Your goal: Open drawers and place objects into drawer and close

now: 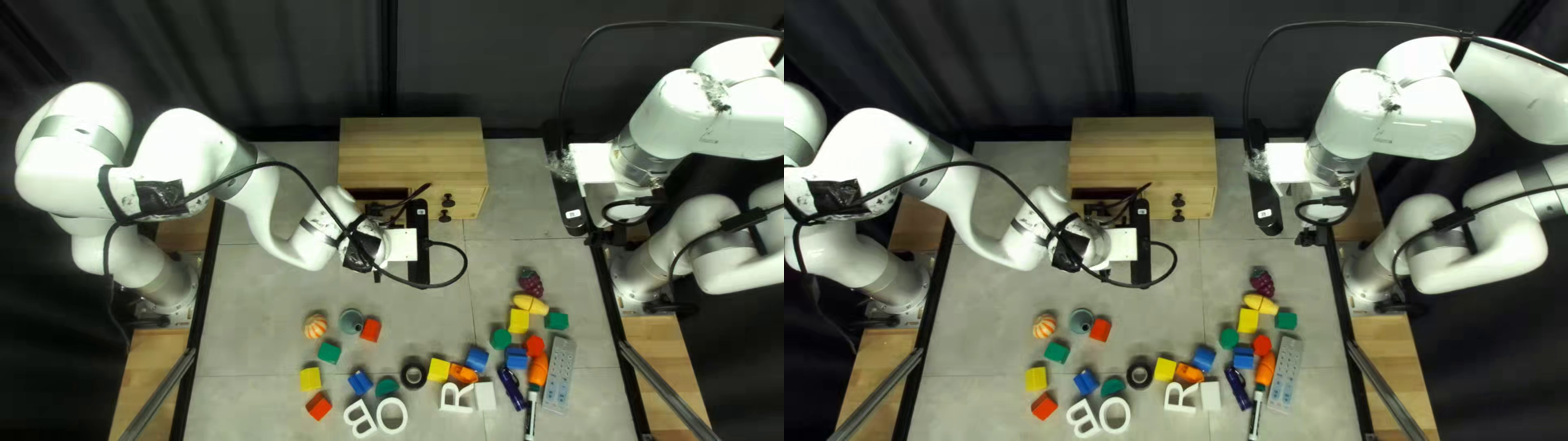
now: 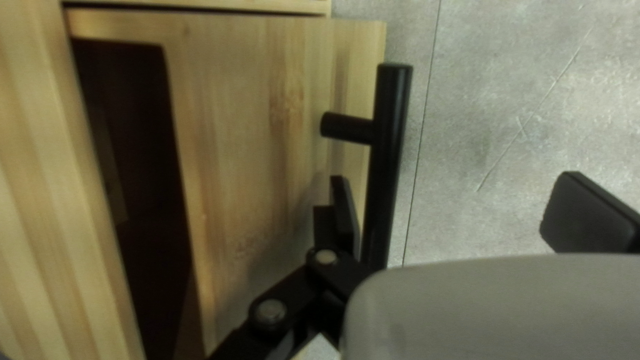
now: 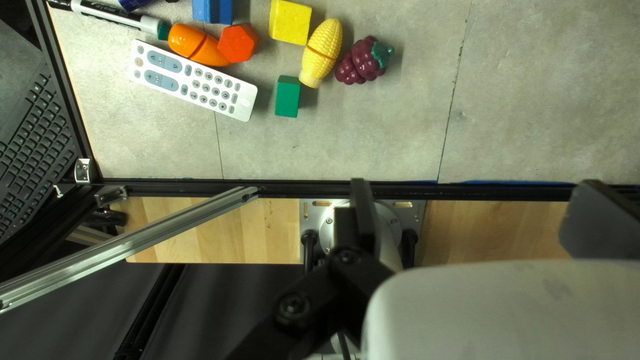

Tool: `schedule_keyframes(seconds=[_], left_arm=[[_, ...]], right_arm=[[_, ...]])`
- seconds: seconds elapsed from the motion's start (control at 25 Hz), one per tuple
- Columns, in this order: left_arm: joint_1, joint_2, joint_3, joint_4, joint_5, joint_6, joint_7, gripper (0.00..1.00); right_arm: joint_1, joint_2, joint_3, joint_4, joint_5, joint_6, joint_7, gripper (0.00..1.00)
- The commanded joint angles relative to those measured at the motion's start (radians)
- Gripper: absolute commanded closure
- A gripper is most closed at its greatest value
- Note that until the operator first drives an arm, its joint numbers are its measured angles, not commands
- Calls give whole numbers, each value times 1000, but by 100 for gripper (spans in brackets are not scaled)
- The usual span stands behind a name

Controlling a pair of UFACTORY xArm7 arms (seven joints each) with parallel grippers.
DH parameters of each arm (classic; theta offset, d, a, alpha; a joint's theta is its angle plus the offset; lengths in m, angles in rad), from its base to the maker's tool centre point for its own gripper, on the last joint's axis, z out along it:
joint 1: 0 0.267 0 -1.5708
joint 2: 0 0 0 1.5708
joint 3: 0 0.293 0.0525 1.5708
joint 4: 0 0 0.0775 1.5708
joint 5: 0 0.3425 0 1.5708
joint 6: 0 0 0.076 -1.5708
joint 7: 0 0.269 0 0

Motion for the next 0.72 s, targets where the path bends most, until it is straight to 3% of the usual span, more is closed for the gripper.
schedule_keyframes(seconds=[0.04,0.72], left_arm=[[0,-11,-6,-6,-16,7,7,0],[-37,-47,-50,-21,-69,46,-12,0]], right_arm=[[0,0,0,0,0,0,0,0],[0,0,0,0,0,0,0,0]])
